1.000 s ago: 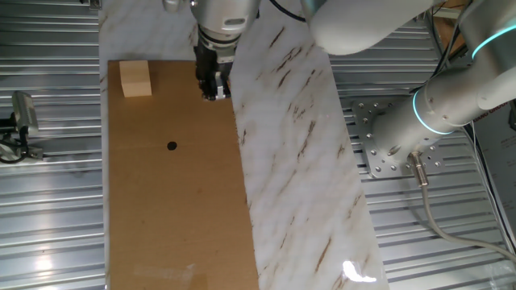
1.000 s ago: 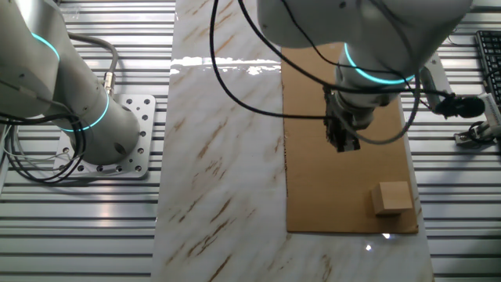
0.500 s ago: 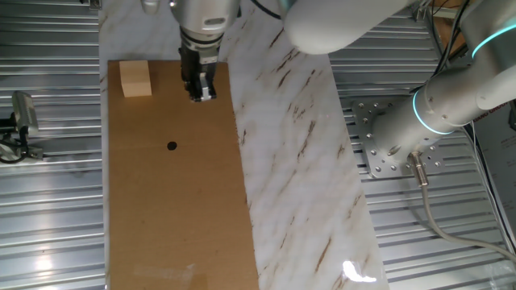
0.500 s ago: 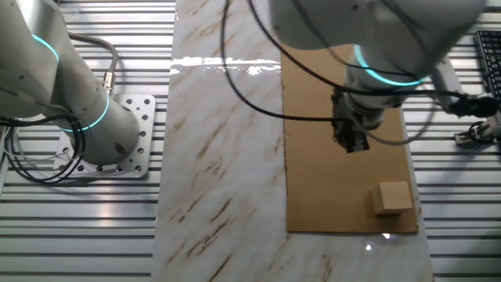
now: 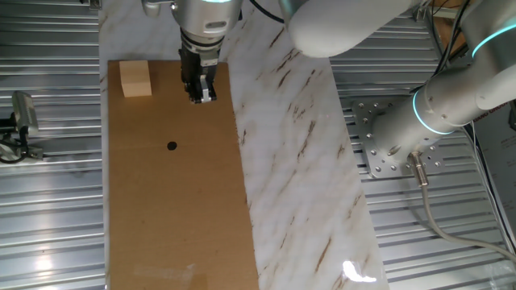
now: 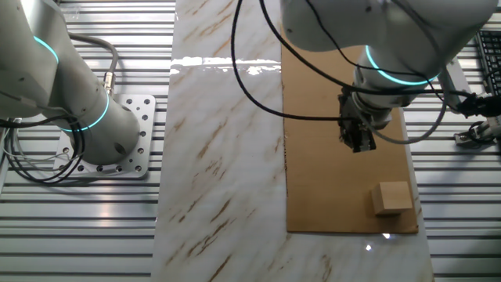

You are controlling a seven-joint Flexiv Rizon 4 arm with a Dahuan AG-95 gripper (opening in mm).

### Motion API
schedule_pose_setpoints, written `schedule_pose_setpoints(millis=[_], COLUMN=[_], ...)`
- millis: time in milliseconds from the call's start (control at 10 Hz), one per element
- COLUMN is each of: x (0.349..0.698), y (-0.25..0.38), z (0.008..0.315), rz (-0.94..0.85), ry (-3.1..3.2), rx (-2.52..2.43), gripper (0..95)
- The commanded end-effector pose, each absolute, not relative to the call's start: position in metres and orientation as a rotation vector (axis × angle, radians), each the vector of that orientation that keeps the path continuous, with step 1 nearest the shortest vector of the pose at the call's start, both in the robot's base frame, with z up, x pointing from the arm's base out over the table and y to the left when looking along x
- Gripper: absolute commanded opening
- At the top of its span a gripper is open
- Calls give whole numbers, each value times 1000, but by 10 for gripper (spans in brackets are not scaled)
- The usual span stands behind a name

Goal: Hold a small block with the gripper and sweep it from left to right on the table

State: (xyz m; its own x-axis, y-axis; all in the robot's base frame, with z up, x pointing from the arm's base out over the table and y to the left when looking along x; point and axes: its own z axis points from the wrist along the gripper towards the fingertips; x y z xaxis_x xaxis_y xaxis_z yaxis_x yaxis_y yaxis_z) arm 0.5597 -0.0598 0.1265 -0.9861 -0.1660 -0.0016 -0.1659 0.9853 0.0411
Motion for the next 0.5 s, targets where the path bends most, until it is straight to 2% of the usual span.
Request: schedule_pose_setpoints(millis=[100,500], x=[561,563], y=[-62,-65], z=[129,134], rz=[-56,-48], ry=[-3127,-3120], rx=[275,283], gripper=[0,0])
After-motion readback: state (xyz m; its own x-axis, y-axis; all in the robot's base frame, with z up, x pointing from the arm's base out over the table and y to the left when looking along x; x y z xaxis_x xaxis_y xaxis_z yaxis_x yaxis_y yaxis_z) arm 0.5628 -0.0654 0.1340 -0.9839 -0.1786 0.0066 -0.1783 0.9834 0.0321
